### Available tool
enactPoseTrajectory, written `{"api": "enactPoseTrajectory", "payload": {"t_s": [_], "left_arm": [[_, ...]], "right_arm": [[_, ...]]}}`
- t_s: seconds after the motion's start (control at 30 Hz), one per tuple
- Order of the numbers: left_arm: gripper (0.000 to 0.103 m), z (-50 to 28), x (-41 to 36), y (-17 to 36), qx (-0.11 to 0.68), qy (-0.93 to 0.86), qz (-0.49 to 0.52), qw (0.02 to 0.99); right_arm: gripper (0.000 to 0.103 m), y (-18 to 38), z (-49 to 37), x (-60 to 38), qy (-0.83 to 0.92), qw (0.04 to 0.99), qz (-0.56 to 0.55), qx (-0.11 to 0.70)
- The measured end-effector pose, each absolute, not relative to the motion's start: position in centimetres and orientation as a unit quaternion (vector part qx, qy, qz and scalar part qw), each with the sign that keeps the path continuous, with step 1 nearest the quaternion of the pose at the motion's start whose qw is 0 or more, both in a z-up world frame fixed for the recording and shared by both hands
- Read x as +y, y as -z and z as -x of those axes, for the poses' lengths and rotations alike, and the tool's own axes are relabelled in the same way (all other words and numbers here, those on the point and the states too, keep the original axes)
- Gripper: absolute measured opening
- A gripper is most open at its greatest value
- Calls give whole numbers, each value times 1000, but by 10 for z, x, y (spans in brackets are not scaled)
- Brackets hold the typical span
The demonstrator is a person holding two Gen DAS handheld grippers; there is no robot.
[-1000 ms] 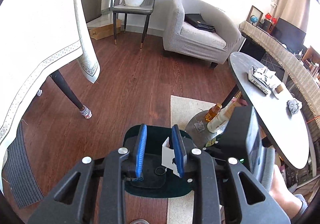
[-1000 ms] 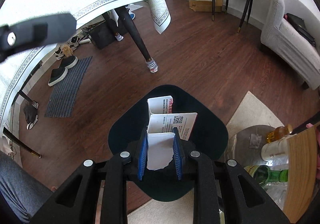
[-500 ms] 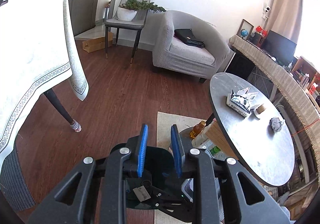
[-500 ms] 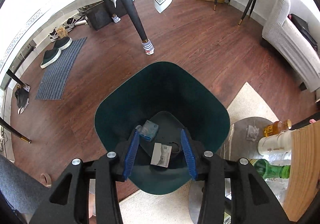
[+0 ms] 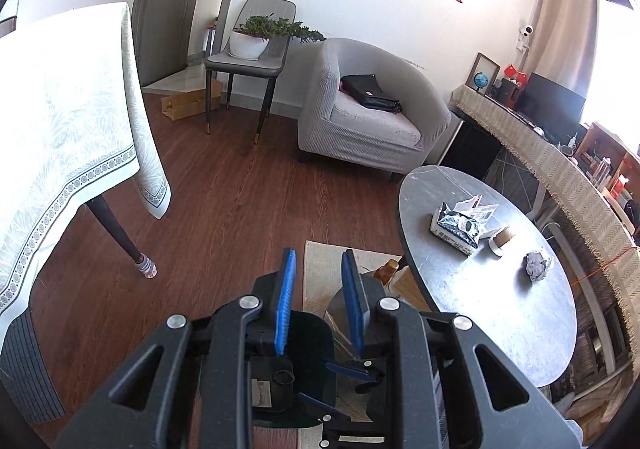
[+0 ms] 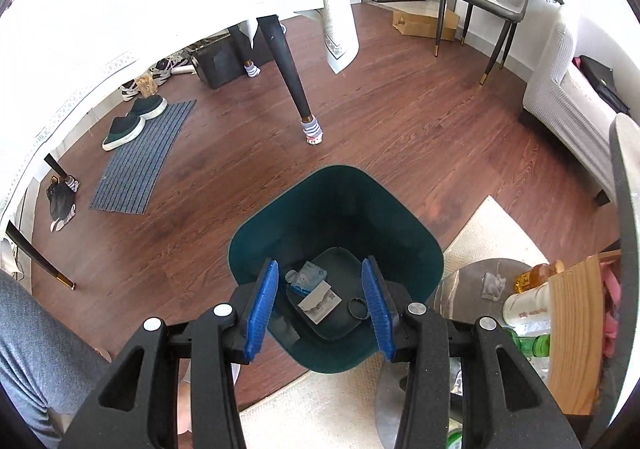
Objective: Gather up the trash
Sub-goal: 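Lower the paper cup into the green bin and open the right gripper, then move both grippers back from the bin to the marble table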
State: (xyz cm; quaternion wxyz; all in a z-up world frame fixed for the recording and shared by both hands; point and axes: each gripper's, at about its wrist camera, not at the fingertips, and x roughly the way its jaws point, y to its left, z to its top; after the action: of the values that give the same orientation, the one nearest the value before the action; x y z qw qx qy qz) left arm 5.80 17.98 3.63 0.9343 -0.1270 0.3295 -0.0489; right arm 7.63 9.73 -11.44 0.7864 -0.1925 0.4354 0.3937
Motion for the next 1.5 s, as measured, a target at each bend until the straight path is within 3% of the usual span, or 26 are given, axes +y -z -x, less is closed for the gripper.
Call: {"api": "enactPoseTrajectory", "payload": {"t_s": [0.57,0.63,1.17,1.5], "left_arm": [[27,-65,156,-53,313,69,132,938],[34,-67,149,-52,315,72,128,938],[46,-92,90,-39,335,113,70,933],[63,-104,39,-23,354,145,1,924]], "right_arm": [[42,40,-72,42,-372,838,148,370],[41,36,-72,33,-366,843,144,367],[41,16,-84,-55,-290,883,103,355],[41,6,-88,-121,-243,904,57,346]]}}
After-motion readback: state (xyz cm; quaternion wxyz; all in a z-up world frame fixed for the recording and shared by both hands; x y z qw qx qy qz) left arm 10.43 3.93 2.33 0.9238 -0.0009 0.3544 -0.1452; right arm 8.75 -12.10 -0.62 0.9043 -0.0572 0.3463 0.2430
